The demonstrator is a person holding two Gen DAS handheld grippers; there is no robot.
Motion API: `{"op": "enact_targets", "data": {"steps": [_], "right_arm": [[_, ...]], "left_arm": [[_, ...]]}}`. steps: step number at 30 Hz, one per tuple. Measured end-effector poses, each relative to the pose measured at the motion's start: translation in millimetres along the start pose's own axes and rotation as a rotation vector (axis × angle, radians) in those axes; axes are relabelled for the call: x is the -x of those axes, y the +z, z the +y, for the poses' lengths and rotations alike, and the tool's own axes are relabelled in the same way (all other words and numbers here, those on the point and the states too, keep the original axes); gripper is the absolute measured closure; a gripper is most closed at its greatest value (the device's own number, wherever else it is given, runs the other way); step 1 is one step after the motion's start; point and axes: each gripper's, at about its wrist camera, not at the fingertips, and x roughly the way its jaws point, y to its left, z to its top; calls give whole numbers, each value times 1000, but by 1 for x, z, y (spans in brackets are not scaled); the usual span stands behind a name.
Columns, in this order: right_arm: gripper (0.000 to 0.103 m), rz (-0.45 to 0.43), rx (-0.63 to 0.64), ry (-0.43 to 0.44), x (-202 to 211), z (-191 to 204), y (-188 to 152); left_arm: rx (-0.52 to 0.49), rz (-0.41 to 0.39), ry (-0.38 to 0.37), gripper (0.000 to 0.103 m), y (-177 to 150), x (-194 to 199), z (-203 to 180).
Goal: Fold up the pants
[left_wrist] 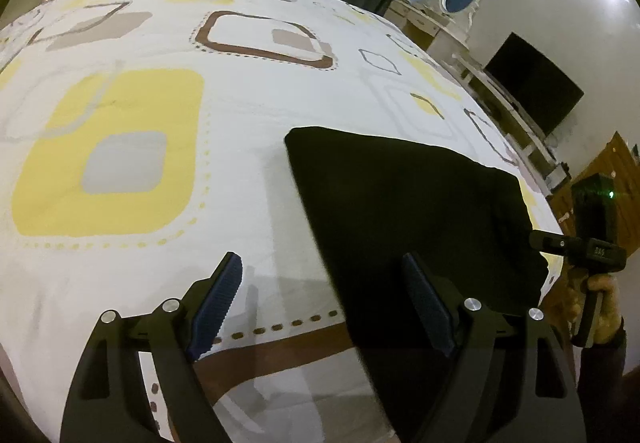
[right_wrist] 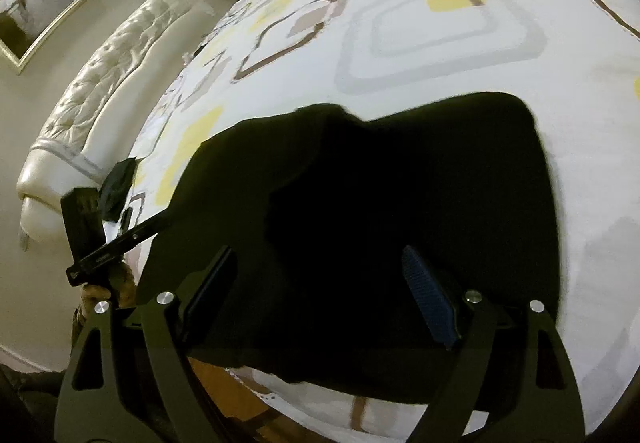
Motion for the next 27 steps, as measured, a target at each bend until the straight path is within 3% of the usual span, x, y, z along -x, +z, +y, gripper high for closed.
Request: {"op": "enact_targets", "data": {"steps": [5,14,18,22,24,27], "right_arm": [[13,44,-4,18,-10,-1,2],[15,87,1,79,-24,3,12],[45,96,-7,51,-24,-4,15],[68,105,4,30,-22,-10,15],[87,109,2,62,-22,-12,14],[93,96,24,55,-23,-6,13]], "left_arm": [[45,2,-26,18,-4,-7,8],[69,1,-38,18,-7,-2,16],[79,3,-35,18,-8,-1,20],[81,2,-27,18,-10,1,20],[82,1,-17,18,-10,2,21],[88,8,-11,18,-12,3,25]]}}
